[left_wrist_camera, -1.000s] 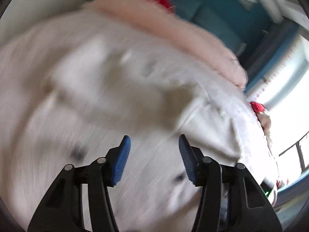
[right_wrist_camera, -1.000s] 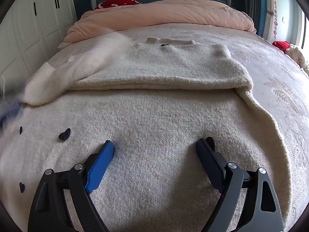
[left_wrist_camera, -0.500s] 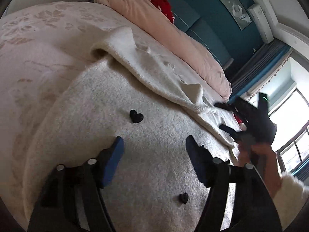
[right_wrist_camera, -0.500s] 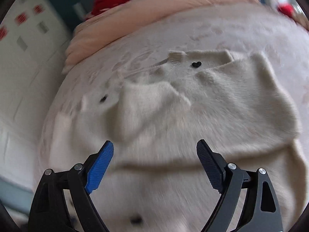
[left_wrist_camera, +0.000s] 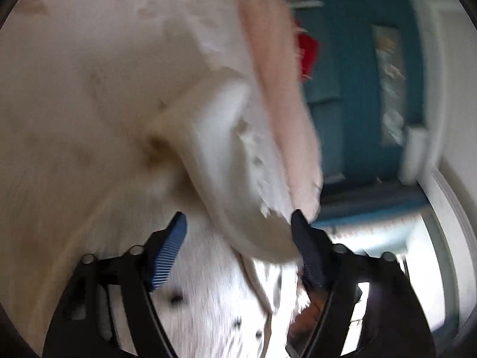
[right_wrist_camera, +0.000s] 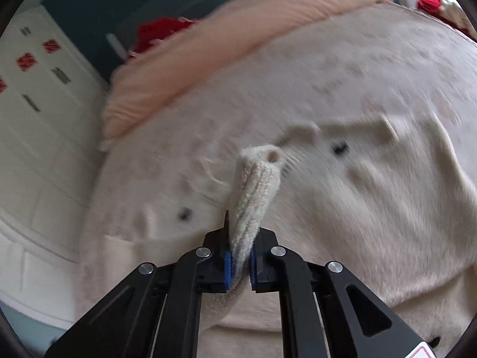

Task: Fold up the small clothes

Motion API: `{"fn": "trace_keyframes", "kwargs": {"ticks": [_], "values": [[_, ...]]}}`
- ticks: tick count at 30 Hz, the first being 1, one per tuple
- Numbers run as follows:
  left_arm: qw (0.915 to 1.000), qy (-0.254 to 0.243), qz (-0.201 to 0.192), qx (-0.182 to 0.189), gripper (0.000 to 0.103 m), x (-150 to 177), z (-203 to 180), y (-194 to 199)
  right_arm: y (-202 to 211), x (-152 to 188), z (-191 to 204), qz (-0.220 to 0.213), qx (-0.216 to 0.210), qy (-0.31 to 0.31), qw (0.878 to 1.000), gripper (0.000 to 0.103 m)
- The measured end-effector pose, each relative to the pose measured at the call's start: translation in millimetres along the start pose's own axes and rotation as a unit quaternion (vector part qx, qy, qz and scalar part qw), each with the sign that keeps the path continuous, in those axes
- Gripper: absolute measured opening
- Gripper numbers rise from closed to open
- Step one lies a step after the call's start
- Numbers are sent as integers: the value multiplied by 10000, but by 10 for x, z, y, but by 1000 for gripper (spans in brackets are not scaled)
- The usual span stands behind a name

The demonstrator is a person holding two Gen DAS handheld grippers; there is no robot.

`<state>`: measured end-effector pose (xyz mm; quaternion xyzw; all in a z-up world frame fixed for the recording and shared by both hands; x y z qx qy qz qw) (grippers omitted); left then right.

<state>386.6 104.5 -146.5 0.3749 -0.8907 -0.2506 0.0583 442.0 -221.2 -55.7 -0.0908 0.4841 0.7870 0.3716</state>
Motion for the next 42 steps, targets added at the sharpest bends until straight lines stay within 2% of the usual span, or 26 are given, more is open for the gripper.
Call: {"fn": "trace_keyframes", "kwargs": {"ticks": [2,3,4,7,9,11,13,14,15,17,19,21,22,23,25,31,33,34,35,36,38,40,41,42], "values": [[9998,174,-32,-60,40,-121,-63,-143,128,-166,172,-49,-204,237,9995,8],[9997,183,-38,-144,18,-179,-121,-207,256,-288,302,-168,-317,461,9983,8],[9996,162,-58,-207,10,-219,-165,-234,366,-392,385,-292,-393,612,9969,8],[9985,110,-388,-360,8,-349,-293,-193,790,-729,410,-822,-572,855,9913,7],[9975,-119,-488,-494,8,-309,-334,-174,961,-772,91,-1020,-352,864,9904,7],[9929,-603,-425,-929,8,-143,-261,-289,785,-579,-544,-727,246,663,9948,7],[9866,-855,-370,-1337,7,8,-65,-433,495,-251,-1279,-152,921,261,9953,7],[9854,-910,-374,-1392,7,80,59,-481,411,-118,-1521,58,1105,76,9938,7],[9833,-1113,-541,-1331,7,95,57,-473,342,48,-1771,223,1074,-226,9937,6],[9726,-1685,-771,-1405,7,158,-2,-449,396,88,-1813,-4,740,-394,9965,6],[9718,-1742,-842,-1345,7,157,12,-431,434,5,-1673,-96,579,-257,9979,6],[9695,-1843,-898,-1345,7,161,12,-421,557,-116,-1458,-437,362,24,9984,7],[9675,-1904,-935,-1374,7,177,18,-409,584,-119,-1408,-543,407,205,9975,7],[9657,-1957,-970,-1408,7,175,16,-421,477,-79,-1470,-364,665,396,9963,7],[9639,-2008,-1003,-1431,7,171,16,-438,243,59,-1696,98,901,340,9953,7],[9570,-2190,-1115,-1543,7,262,28,-494,428,46,-1650,-94,513,64,9986,14],[9559,-2216,-1127,-1563,7,263,30,-501,663,1,-1679,-322,528,90,9980,24],[9550,-2236,-1139,-1584,7,271,25,-503,727,-30,-1676,-433,512,88,9977,25],[9537,-2263,-1153,-1611,7,275,18,-505,802,-34,-1682,-499,476,57,9976,35],[9529,-2278,-1166,-1626,7,287,10,-527,771,-58,-1706,-427,437,-4,9981,49],[9526,-2285,-1172,-1632,7,284,17,-526,570,-67,-1793,-48,502,-119,9987,54],[9523,-2288,-1171,-1645,7,284,9,-520,489,35,-1779,109,549,-145,9983,53],[9521,-2290,-1170,-1652,7,285,10,-523,488,68,-1779,97,578,-101,9982,39],[9520,-2292,-1170,-1656,7,281,10,-522,468,56,-1738,59,610,-6,9981,9]]}}
Point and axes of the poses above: each gripper's, at about its wrist camera, not at the fingertips, and y roughly against the way its jaws point, z to its left, x to its underside, the point moved 8 cm from there along -y, roughly the way its jaws point, and after that the axes turned 8 degrees about -x, right-handed, at the moved point
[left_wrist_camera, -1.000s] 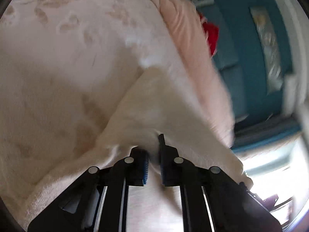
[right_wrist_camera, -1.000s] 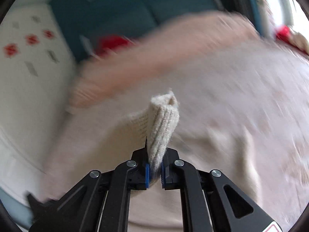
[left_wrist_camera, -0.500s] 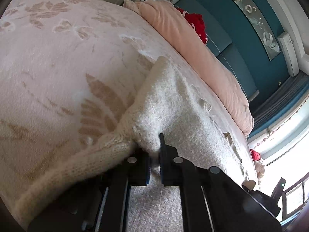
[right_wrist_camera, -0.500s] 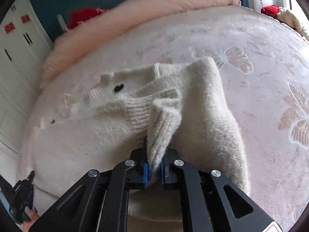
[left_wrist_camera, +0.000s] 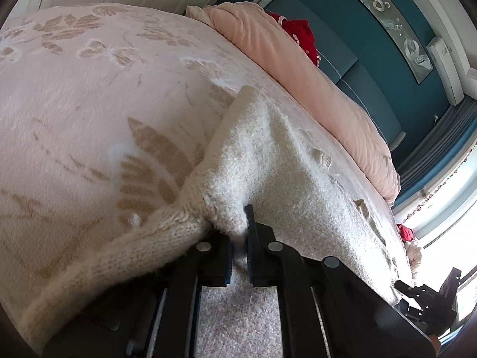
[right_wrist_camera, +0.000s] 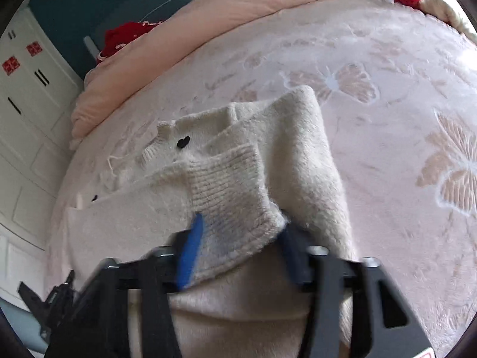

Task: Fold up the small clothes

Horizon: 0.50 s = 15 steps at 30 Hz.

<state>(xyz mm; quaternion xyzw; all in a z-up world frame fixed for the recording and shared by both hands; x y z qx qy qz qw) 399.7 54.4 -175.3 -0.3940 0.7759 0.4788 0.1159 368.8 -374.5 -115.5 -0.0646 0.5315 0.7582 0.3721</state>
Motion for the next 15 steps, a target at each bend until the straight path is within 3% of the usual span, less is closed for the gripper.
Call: {"fn": "trace_keyframes", "kwargs": {"ticks": [1,3,5,7,8,9,12,13,14,15], "values": [[10000,-9,1,-11,7,1,2,-3,9,-24,69,-23,-114,48,9999,10],[10000,-10,-3,-19,7,-8,-23,10,249,-167,144,-572,-147,224,9980,9],[10000,-20,-1,-25,8,-5,-27,5,339,-234,80,-852,-12,276,9960,9],[10000,-44,11,-62,8,-10,-33,-3,30,-64,-206,-237,409,165,9987,9],[9999,-72,21,-106,8,-18,-42,-6,-93,38,-281,-19,366,114,9993,8],[9999,-89,32,-144,8,-27,-45,-3,-3,22,-252,-216,277,169,9992,10],[9992,-155,165,-336,10,-60,-81,29,367,29,-143,-223,144,-207,9994,24],[9986,-187,286,-406,15,-69,-93,75,520,65,-107,-293,70,-198,9993,24],[9979,-227,431,-430,20,-64,-102,163,775,159,-90,-383,5,-134,9992,32],[9972,-251,549,-440,39,-46,-96,277,949,265,-113,-413,47,-86,9991,47]]}}
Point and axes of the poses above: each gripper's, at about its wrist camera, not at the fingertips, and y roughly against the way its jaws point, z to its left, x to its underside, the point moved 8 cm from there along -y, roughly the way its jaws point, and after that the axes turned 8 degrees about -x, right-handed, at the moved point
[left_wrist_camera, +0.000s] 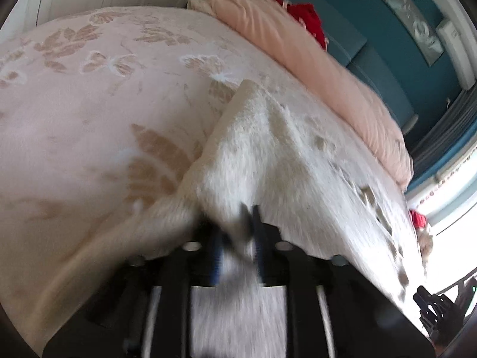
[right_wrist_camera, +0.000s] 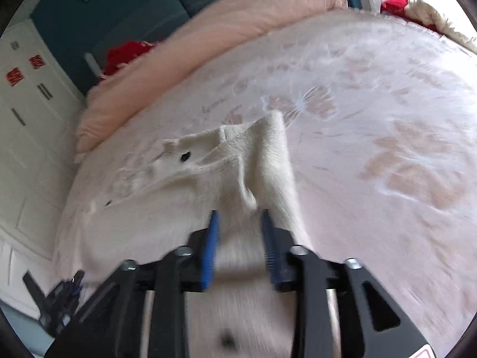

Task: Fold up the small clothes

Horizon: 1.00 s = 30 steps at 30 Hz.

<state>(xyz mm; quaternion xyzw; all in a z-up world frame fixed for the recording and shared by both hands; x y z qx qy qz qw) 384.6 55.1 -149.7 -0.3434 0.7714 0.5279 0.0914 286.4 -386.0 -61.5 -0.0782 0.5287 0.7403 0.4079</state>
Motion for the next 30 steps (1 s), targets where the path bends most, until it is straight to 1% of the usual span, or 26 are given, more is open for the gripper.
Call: {"fn": "trace_keyframes", "kwargs": {"ticks": [1,2,3,5,7,8,10,11,12,13,14,15,17,20,21,22,23,24,25,26,27,28,30], "values": [[9999,-27,99,13,63,49,31,157,241,151,-58,1,43,55,10000,53],[9999,-70,143,4,73,119,91,367,444,319,-134,59,39,95,9999,58],[9997,-195,139,-76,84,197,177,595,590,476,-198,152,51,128,9998,58],[9982,-513,85,-296,87,352,370,970,942,948,-425,491,212,169,9984,59],[9946,-808,244,-596,90,606,647,1304,1190,1326,-621,723,335,43,9968,60],[9934,-875,335,-663,90,709,744,1396,1340,1562,-724,853,346,-89,9957,60],[9909,-923,529,-823,91,943,975,1575,1504,1810,-820,944,297,-277,9947,62],[9898,-873,664,-911,91,1085,1104,1645,1564,1966,-826,1034,187,-367,9938,63],[9893,-772,786,-953,91,1208,1204,1690,1593,2055,-845,1085,117,-409,9932,63],[9899,-635,879,-917,91,1311,1271,1724,1596,2146,-839,1141,41,-464,9924,63],[9906,-550,880,-895,91,1375,1288,1759,1555,2208,-806,1197,-95,-514,9914,63],[9913,-523,820,-887,92,1417,1284,1796,1534,2269,-773,1210,-222,-536,9910,69],[9916,-601,771,-842,94,1483,1213,1816,1480,2285,-692,1099,-211,-484,9925,74],[9910,-693,814,-809,95,1539,1081,1762,1383,2247,-560,1013,-291,-497,9932,75],[9909,-733,806,-795,94,1534,1040,1743,1358,2229,-523,1009,-382,-526,9928,75],[9907,-769,818,-764,92,1534,997,1720,1324,2210,-477,1002,-446,-560,9924,73],[9903,-799,820,-788,87,1528,971,1711,1310,2196,-456,990,-459,-565,9924,69],[9897,-846,838,-789,69,1530,944,1712,1263,2186,-403,1006,-495,-524,9923,56],[9888,-904,906,-767,51,1530,907,1703,1243,2183,-398,1041,-470,-471,9923,48],[9880,-921,964,-783,42,1531,882,1686,1216,2192,-386,1089,-398,-405,9924,25],[9877,-903,1010,-778,21,1523,871,1683,1183,2196,-376,1147,-359,-370,9921,12],[9880,-848,1047,-760,9,1517,874,1696,1187,2194,-364,1143,-377,-400,9919,12],[9897,-692,1034,-715,8,1459,892,1790,1293,2127,-314,961,-398,-349,9940,11]]}}
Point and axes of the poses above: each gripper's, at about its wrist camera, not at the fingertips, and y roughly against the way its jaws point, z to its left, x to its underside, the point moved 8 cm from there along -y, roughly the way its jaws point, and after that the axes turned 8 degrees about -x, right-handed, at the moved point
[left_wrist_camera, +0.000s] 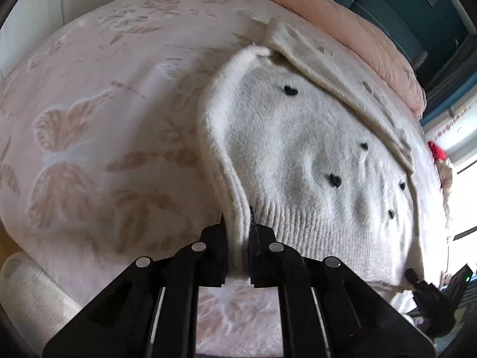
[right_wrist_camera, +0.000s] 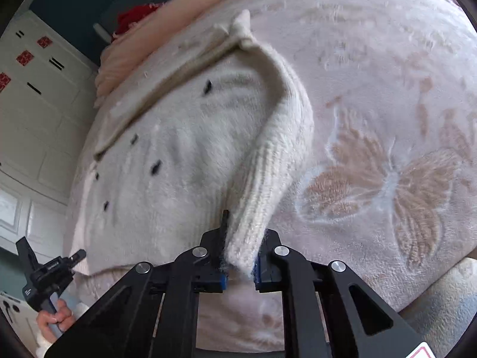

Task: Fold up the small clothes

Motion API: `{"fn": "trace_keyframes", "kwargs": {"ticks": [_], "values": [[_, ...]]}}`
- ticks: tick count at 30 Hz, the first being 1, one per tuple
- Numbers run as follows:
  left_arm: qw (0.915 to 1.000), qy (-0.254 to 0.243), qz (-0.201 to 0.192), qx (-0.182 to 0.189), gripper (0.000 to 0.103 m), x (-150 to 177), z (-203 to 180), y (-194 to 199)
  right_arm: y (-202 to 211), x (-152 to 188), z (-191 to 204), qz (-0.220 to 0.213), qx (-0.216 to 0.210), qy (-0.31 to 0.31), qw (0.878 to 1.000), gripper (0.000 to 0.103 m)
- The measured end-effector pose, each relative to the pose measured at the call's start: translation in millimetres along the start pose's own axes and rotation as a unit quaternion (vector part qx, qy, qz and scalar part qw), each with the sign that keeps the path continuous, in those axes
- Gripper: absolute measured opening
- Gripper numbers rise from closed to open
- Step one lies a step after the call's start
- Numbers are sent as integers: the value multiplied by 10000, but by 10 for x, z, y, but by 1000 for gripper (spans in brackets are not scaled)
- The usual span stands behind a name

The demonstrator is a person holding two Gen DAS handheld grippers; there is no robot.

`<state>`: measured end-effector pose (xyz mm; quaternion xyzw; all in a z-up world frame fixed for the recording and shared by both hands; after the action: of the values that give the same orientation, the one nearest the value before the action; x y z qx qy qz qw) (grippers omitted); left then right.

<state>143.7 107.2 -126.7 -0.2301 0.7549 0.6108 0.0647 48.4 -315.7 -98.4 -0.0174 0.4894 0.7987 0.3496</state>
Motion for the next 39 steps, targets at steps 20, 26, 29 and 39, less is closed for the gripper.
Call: {"fn": "trace_keyframes", "kwargs": {"ticks": [20,26,29,39], "values": [[9970,-218,321,672,12,612,183,675,720,556,-249,713,81,619,9955,13],[9993,142,94,319,59,569,234,448,578,577,-471,562,340,37,9978,59],[9998,-8,-188,19,83,464,180,430,505,446,-498,394,269,-196,9987,66],[9972,450,497,335,8,469,305,147,380,315,-207,217,32,93,9997,9]]}}
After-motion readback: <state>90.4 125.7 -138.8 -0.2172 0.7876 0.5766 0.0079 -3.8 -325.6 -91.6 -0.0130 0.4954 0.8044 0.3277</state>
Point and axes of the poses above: each gripper's, at about its wrist camera, not at the fingertips, and y roughly against the way its jaws point, z to its left, x to its underside, the point moved 8 cm from there along -y, roughly the way its jaws point, and after that the axes turned 8 degrees about -x, right-handed, at the moved point
